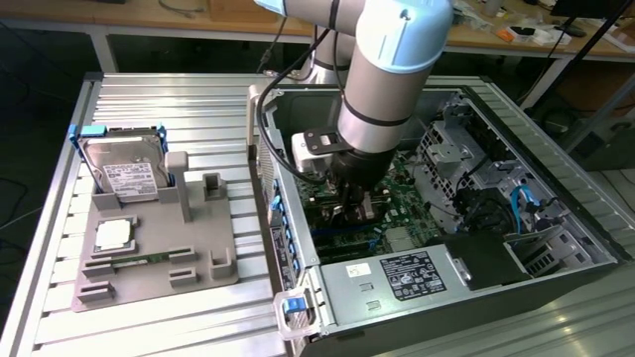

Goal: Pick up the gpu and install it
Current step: 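Insert the gpu into the slot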

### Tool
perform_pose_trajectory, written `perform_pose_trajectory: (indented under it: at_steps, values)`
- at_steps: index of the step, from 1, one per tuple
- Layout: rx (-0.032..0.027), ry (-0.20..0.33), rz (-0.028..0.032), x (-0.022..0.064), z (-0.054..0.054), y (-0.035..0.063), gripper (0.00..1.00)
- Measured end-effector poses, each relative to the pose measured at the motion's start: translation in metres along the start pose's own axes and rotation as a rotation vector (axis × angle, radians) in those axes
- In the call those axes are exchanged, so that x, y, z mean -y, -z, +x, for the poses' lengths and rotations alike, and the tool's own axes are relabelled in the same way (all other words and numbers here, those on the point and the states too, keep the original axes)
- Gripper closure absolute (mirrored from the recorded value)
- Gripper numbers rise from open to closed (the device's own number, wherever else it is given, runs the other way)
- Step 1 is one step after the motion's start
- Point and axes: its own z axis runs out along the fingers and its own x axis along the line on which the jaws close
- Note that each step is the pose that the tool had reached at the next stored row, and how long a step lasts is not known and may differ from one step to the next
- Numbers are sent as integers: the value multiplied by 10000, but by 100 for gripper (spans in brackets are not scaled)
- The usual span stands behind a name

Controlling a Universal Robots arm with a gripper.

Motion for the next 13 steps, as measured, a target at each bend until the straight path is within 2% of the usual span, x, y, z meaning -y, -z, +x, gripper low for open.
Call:
perform_pose_trajectory:
  at_steps: [4,6,7,10,11,12,13]
  values:
    - [-1,-1,-1,-8,0,-26,73]
    - [2,0,2,-14,1,-77,73]
    - [-3,1,0,-25,2,-134,73]
    - [0,0,1,-26,2,-143,73]
    - [20,-2,6,-30,0,-146,73]
    - [15,-2,3,-31,2,-143,60]
    - [24,-1,15,-29,2,-119,60]
